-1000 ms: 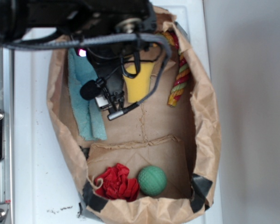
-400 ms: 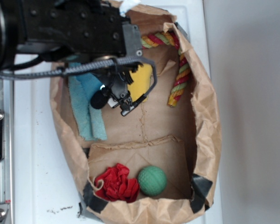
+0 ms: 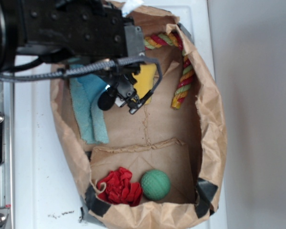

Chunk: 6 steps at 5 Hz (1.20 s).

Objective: Grab the blue cloth.

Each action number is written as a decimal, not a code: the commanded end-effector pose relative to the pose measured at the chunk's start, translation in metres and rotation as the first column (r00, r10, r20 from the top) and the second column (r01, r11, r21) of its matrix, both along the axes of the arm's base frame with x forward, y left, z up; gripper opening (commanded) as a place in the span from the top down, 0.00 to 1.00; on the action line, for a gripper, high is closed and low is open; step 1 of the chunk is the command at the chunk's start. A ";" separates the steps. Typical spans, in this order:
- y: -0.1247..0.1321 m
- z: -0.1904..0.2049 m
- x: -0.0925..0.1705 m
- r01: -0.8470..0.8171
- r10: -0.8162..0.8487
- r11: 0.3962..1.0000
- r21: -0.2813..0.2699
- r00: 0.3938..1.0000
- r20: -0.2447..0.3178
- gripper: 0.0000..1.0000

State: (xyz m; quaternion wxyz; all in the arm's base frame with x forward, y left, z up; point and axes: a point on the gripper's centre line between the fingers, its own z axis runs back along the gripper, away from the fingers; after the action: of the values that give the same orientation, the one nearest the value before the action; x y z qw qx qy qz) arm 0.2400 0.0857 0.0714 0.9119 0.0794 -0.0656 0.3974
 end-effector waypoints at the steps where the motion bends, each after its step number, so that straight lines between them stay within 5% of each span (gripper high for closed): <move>1: 0.008 0.010 -0.011 -0.178 0.179 0.984 -0.029 0.983 0.044 0.00; 2: 0.024 -0.018 -0.013 -0.152 0.151 0.988 0.024 0.988 0.038 0.00; 4: 0.020 -0.037 -0.007 -0.187 0.187 0.981 -0.054 0.982 -0.001 0.00; 6: 0.015 -0.066 -0.007 -0.155 0.154 0.988 -0.027 0.988 -0.033 0.00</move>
State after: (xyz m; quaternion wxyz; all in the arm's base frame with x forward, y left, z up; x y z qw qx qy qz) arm 0.2377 0.0997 0.0154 0.8822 0.0799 -0.0404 0.4622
